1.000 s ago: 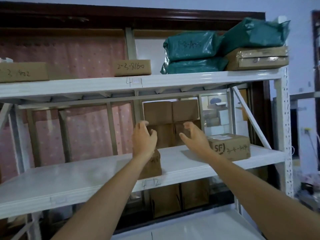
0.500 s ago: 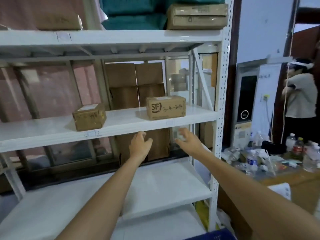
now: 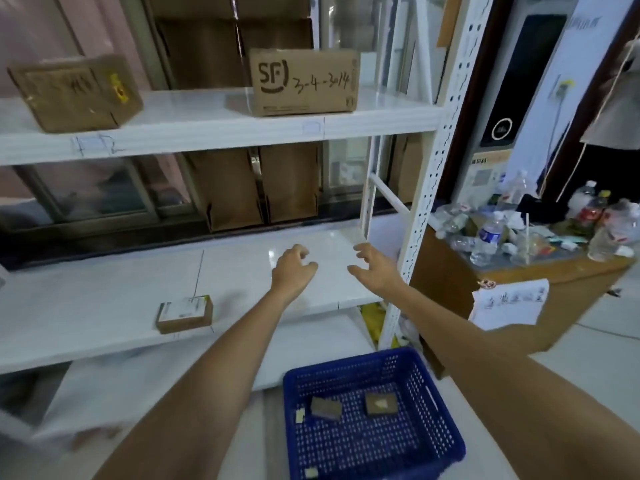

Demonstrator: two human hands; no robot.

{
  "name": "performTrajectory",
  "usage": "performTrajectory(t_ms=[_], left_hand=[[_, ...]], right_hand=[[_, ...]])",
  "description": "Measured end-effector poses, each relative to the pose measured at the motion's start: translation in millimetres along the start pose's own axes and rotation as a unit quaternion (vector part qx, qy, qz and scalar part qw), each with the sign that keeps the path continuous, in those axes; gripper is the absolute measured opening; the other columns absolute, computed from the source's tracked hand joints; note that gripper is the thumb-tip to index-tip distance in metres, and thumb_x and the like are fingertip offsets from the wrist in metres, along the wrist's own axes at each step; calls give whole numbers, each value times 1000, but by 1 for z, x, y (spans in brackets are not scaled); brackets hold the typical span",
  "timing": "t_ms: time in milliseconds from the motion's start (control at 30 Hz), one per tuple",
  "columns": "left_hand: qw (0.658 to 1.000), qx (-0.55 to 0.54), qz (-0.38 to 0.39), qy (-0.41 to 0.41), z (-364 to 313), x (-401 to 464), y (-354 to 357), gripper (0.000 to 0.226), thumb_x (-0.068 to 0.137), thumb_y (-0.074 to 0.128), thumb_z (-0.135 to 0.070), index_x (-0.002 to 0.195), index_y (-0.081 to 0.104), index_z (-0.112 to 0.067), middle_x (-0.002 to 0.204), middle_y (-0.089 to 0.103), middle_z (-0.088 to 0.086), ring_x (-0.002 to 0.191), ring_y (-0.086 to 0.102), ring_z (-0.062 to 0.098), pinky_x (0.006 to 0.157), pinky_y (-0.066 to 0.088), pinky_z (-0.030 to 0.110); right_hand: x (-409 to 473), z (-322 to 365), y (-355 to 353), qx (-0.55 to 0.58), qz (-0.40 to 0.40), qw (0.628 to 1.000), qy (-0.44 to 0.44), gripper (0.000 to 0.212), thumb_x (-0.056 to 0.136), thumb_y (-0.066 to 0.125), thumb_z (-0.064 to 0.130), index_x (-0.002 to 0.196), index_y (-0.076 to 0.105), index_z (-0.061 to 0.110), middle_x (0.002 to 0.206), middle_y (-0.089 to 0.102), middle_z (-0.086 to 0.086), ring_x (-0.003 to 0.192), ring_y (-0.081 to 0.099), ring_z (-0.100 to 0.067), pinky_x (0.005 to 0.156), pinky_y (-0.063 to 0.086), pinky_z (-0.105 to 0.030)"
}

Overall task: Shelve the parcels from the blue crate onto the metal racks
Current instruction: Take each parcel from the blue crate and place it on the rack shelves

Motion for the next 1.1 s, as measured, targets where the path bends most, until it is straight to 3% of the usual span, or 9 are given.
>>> performTrajectory(t_ms=[200,700,833,967,1033,1100], left_hand=[[998,26,45,-29,60,14,73,38,86,59,-22,122,55,-12,128,57,6,116,54,25,100,44,42],[977,30,95,-187,226,-9,272,40,86,59,-22,124,54,-12,128,56,6,116,54,22,100,44,38],[974,34,104,-200,290,-13,346,39,88,60,-23,125,53,-13,127,57,5,110,55,21,89,46,33],[972,47,125,-195,379,-9,425,42,90,59,-22,130,50,-12,126,57,7,102,57,24,83,49,39],[972,64,121,-190,428,-5,460,33,91,57,-19,122,52,-10,105,59,9,79,54,22,64,43,34],[972,66,104,-199,476,-1,490,16,91,56,-17,104,50,-10,87,52,9,67,45,19,57,33,32]], right_hand=[[25,-79,52,-4,44,998,50,48,91,63,27,135,47,17,132,58,-9,119,55,-26,95,41,-30],[22,-302,200,-21,212,973,92,50,94,59,29,140,44,16,139,53,-7,123,52,-25,94,43,-31],[19,-373,268,-26,225,970,93,53,93,61,31,141,43,15,142,52,-8,128,49,-26,102,43,-35],[26,-449,354,-31,238,967,88,57,95,59,34,146,37,19,149,44,-7,131,47,-27,106,43,-42],[32,-490,400,-40,242,966,86,59,95,59,36,147,35,21,149,43,-7,128,48,-29,102,45,-43],[37,-530,446,-52,251,963,87,59,95,58,37,147,35,21,147,44,-9,122,51,-31,92,48,-42]])
Point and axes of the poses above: each hand's wrist, its own x-axis towards the middle knuckle, its own y-axis out of the palm, z = x × y, the point moved 10 cm from there along x, towards the middle knuckle
